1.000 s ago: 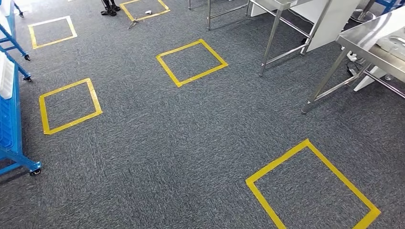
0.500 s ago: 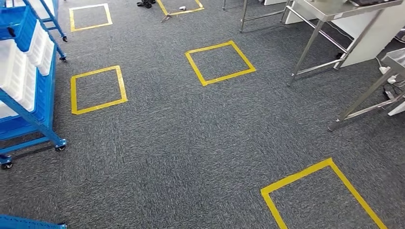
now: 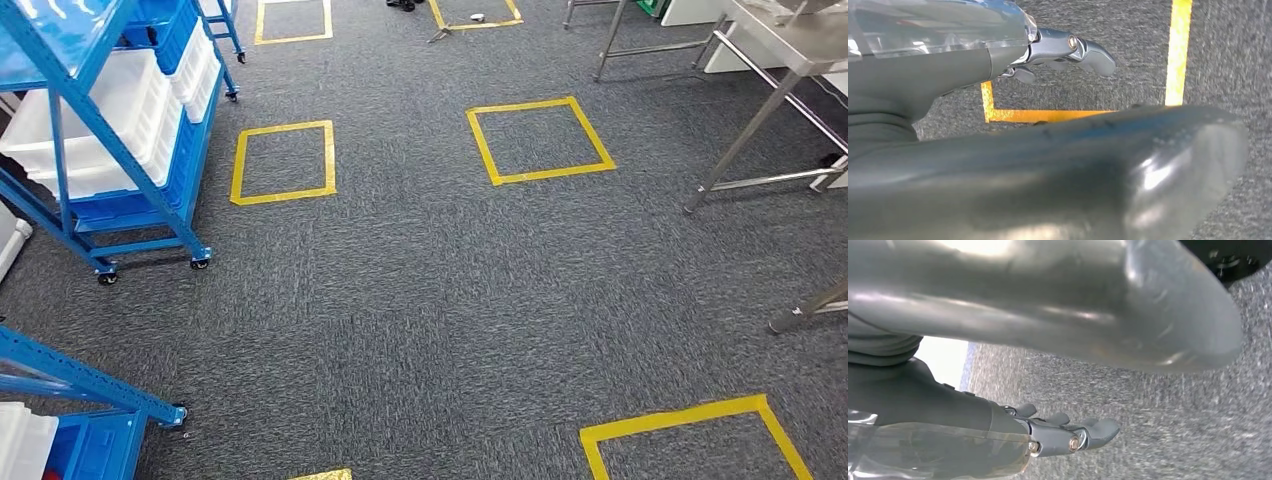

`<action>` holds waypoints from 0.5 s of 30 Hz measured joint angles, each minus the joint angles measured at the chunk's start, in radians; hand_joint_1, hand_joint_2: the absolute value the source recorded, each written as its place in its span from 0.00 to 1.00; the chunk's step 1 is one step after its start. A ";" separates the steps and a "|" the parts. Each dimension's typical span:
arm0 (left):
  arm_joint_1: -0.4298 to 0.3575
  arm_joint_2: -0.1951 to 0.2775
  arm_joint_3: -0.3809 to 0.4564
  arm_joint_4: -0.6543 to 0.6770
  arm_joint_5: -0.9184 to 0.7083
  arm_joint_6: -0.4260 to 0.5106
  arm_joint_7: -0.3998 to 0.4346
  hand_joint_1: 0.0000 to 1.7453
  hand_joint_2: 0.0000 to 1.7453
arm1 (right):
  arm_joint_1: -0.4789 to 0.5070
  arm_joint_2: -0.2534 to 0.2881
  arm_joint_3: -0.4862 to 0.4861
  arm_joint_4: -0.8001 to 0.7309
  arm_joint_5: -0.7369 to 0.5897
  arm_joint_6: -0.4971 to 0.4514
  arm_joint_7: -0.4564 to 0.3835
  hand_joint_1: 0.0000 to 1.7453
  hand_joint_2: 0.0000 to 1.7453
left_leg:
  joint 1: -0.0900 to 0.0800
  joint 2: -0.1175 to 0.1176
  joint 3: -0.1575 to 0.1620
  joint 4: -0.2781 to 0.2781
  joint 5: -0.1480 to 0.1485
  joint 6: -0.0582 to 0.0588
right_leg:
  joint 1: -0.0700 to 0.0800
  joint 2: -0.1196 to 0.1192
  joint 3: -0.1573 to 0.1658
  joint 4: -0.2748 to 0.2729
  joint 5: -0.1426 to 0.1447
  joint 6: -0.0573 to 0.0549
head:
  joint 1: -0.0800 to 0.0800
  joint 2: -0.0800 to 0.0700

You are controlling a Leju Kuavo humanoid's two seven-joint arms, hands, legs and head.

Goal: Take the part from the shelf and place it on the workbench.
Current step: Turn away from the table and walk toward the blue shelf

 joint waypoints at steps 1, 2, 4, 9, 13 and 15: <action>-0.001 0.000 0.000 0.000 0.000 0.000 0.000 0.00 0.00 | -0.001 0.000 0.000 0.000 0.000 0.000 0.000 0.00 0.00 | -0.002 0.024 0.043 -0.077 0.030 0.005 | 0.003 -0.013 0.004 0.002 -0.005 0.004 | 0.000 0.000; -0.002 0.001 0.000 0.000 0.000 0.001 0.000 0.00 0.00 | -0.001 0.000 0.000 0.000 0.000 0.000 0.000 0.00 0.00 | -0.005 0.043 0.075 -0.136 0.050 0.012 | 0.005 -0.024 0.007 0.004 -0.008 0.009 | 0.000 0.000; -0.003 0.001 0.000 0.000 0.000 0.002 0.000 0.00 0.00 | -0.004 0.001 0.000 0.000 0.000 0.001 0.000 0.00 0.00 | -0.011 0.055 0.092 -0.176 0.057 0.025 | 0.009 -0.041 0.011 0.006 -0.013 0.019 | 0.000 0.000; 0.000 0.002 0.000 0.000 0.005 0.003 0.001 0.00 0.00 | -0.009 0.002 0.000 0.000 0.001 0.002 0.000 0.00 0.00 | -0.003 -0.002 0.096 -0.197 0.073 0.052 | -0.001 0.023 -0.022 0.099 -0.083 0.042 | 0.000 0.000; -0.003 0.002 0.000 0.000 0.008 0.003 0.001 0.00 0.00 | -0.003 0.002 0.000 0.000 0.001 0.003 0.000 0.00 0.00 | -0.006 -0.056 0.092 -0.195 0.075 0.055 | -0.004 0.075 -0.129 0.300 -0.147 0.043 | 0.000 0.000; -0.002 0.002 0.000 0.000 0.008 0.004 0.001 0.00 0.00 | -0.002 0.002 0.000 0.000 0.002 0.003 0.000 0.00 0.00 | -0.006 -0.087 0.093 -0.190 0.073 0.053 | -0.007 0.087 -0.095 0.209 -0.073 0.040 | 0.000 0.000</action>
